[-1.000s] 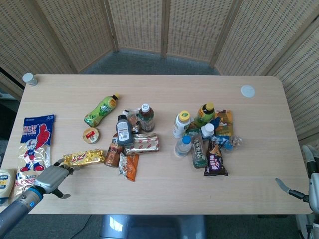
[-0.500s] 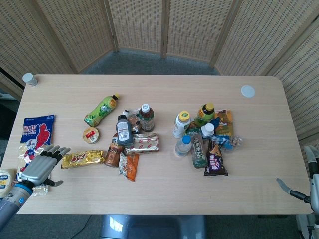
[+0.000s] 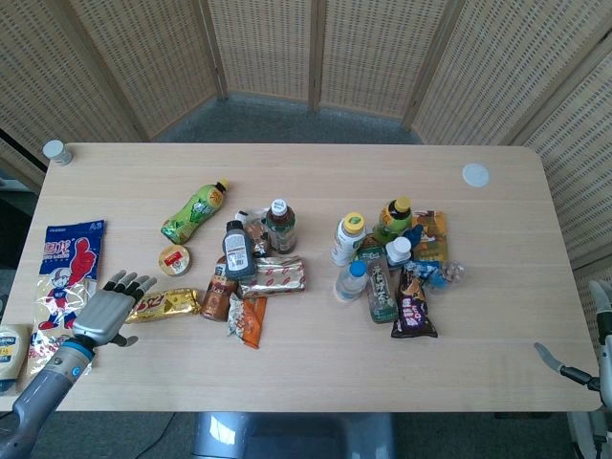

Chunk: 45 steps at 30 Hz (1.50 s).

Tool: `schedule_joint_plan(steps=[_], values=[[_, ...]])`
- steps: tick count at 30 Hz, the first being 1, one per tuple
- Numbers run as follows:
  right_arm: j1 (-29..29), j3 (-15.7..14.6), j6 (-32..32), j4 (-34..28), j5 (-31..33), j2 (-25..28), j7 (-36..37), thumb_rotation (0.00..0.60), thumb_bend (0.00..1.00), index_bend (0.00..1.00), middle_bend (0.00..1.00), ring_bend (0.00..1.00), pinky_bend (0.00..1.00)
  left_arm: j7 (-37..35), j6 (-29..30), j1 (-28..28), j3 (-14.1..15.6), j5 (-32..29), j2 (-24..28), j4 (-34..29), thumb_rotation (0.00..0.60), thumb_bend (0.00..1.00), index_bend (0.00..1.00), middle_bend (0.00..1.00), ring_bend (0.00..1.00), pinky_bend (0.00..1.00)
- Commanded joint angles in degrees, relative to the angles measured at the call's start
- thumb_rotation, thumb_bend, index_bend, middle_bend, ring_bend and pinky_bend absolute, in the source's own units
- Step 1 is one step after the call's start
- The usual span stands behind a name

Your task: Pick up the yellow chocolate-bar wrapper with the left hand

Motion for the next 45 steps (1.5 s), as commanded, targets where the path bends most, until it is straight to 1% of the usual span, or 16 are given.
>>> schedule_joint_plan(steps=[1,4,6,7,10,12,17,22,25,28,30,33,36,38,41,45], values=[[-0.1,0.0,0.07,-0.1,0.07,0.13,-0.03,0.319,0.15,0.0,0.0,0.0,0.0,0.64,-1.23,-0.87,-0.65,-1.37,-1.56,1.04,0.6,0.21,0.0,0.04,0.08,0.0],[-0.25,0.01,0.25,-0.17,0.14,0.24,-0.02,0.321,0.15,0.0,0.0,0.0,0.0,0.98,-2.68,-1.64,-1.05,-2.87,-2.68,1.61,0.6,0.23,0.0,0.12,0.16,0.0],[-0.37,-0.01,0.38,-0.17,0.17,0.28,0.05,0.315,0.15,0.0,0.0,0.0,0.0,1.22,-3.2,-1.99,-1.31,-3.72,-3.22,1.79,0.6,0.26,0.0,0.2,0.25,0.0],[-0.44,-0.02,0.45,-0.16,0.21,0.3,0.09,0.314,0.15,0.0,0.0,0.0,0.0,1.44,-3.44,-2.2,-1.46,-4.27,-3.58,1.92,0.6,0.27,0.01,0.23,0.28,0.0],[-0.63,0.02,0.66,-0.17,0.34,0.36,0.23,0.318,0.15,0.0,0.0,0.0,0.0,2.31,-3.64,-2.65,-1.71,-5.18,-4.46,2.37,0.6,0.34,0.07,0.27,0.34,0.04],[-0.72,0.02,0.75,-0.19,0.39,0.37,0.29,0.319,0.15,0.0,0.0,0.0,0.0,3.76,-4.19,-3.09,-1.58,-6.21,-4.82,2.75,0.6,0.36,0.09,0.27,0.35,0.07],[-1.05,0.04,0.91,-0.67,0.68,0.73,1.07,0.317,0.15,0.0,0.0,0.0,0.0,6.78,-6.51,-4.59,-1.48,-10.09,-5.53,3.38,0.6,0.37,0.08,0.23,0.31,0.05],[-1.27,0.12,1.29,-0.98,0.6,1.1,1.07,0.314,0.15,0.0,0.0,0.0,0.0,7.21,-6.62,-5.12,-1.6,-11.81,-5.42,3.33,0.6,0.37,0.04,0.2,0.28,0.03],[-1.17,0.13,1.15,-0.95,0.5,0.96,1.0,0.317,0.15,0.0,0.0,0.0,0.0,7.05,-6.38,-5.2,-1.54,-12.04,-5.61,3.5,0.6,0.37,0.04,0.2,0.28,0.03],[-1.08,0.19,1.05,-0.76,0.53,0.73,1.11,0.312,0.15,0.0,0.0,0.0,0.0,7.15,-5.3,-5.03,-1.39,-11.52,-6.44,4.01,0.6,0.37,0.14,0.28,0.36,0.1],[-1.1,0.22,1.09,-0.64,0.52,0.66,1.23,0.313,0.15,0.0,0.0,0.0,0.0,7.48,-4.2,-4.82,-1.28,-10.91,-7.1,4.4,0.6,0.4,0.26,0.38,0.46,0.22],[-1.23,0.27,1.35,-0.51,0.47,0.71,1.45,0.317,0.15,0.0,0.0,0.0,0.0,7.91,-3.06,-4.66,-1.16,-10.25,-7.72,4.67,0.6,0.45,0.42,0.51,0.58,0.36],[-1.39,0.33,1.63,-0.53,0.36,0.82,2.0,0.318,0.15,0.0,0.0,0.0,0.0,8.22,-2.5,-4.62,-1.3,-10.53,-7.71,4.41,0.6,0.47,0.54,0.63,0.7,0.49],[-1.49,0.3,1.81,-0.45,0.19,0.87,2.12,0.316,0.15,0.0,0.0,0.0,0.0,7.3,-1.76,-4.4,-1.95,-10.85,-7.13,3.67,0.6,0.47,0.57,0.65,0.72,0.52],[-1.53,0.23,1.73,-0.31,0.19,0.82,2.22,0.314,0.15,0.0,0.0,0.0,0.0,3.13,0.64,-3.44,-3.89,-10.29,-5.14,1.48,0.6,0.46,0.56,0.66,0.73,0.53],[-1.29,0.21,1.3,0.12,0.16,0.4,2.3,0.318,0.15,0.0,0.0,0.0,0.0,-2.59,4.67,-1.76,-5.95,-7.54,-0.48,-2.26,0.6,0.46,0.56,0.65,0.73,0.52]])
